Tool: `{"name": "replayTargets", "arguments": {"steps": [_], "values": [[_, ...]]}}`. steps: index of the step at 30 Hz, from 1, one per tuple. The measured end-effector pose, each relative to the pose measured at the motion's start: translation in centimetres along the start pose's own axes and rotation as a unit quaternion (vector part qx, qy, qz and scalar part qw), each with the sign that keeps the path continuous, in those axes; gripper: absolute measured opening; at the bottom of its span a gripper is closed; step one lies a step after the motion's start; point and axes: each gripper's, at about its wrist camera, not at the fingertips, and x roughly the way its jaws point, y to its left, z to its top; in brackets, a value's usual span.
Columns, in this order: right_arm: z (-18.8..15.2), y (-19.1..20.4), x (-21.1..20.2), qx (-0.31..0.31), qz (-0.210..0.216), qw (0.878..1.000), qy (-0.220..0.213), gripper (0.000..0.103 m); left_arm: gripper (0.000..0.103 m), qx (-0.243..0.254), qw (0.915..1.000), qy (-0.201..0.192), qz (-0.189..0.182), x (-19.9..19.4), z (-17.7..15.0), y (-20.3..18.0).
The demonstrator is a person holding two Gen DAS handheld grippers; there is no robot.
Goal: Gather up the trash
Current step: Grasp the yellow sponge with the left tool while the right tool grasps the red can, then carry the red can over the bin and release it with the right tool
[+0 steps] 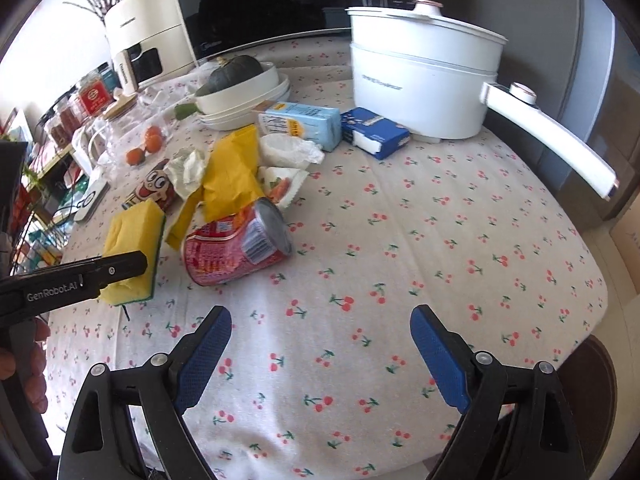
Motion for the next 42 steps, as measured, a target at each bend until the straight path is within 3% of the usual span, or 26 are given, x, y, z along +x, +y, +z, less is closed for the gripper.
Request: {"name": "replayTargets", "arguments": {"steps": [1,7,14,17,19,21,28,42], "values": [[0.1,0.9,0.5,-0.013,0.004,1.0,-0.001,0.102,0.06,-0.001,1.0,-0.004,-0.001,-0.5,-0.1,0.5],[1.1,5.1,3.1,-0.093,-0.016,0.996,-0.002,0.103,0.06,0.012,0.9997,-0.015,0.017,-1.7,-0.7,2.3],[2.9,7.0,5.9,-0.098,-0.032,0.995,0.018,0.103,0.06,0.006,0.9998,-0.017,0.0,-2.4,-0.6,2.9],[3.5,7.0,6.3,-0.091,-0.036,0.995,0.013,0.099,0.06,0.007,0.9998,-0.019,-0.007,-2.6,-0.7,2.7],[3.7,7.0,6.3,-0.091,-0.032,0.995,0.012,0.086,0.06,0.008,0.9997,-0.019,-0.01,-2.7,-0.7,2.6],[3.7,6.9,6.2,-0.095,-0.028,0.995,0.015,0.086,0.06,0.01,0.9997,-0.017,-0.01,-2.6,-0.9,2.4],[2.3,5.3,3.2,-0.094,-0.037,0.995,0.009,0.086,0.06,0.026,0.9993,-0.023,-0.013,-3.1,-1.3,1.2],[-2.2,-2.6,-6.2,-0.046,-0.061,0.996,-0.038,0.086,0.06,0.086,0.9945,-0.035,-0.048,-4.4,-3.5,-5.0]]}}
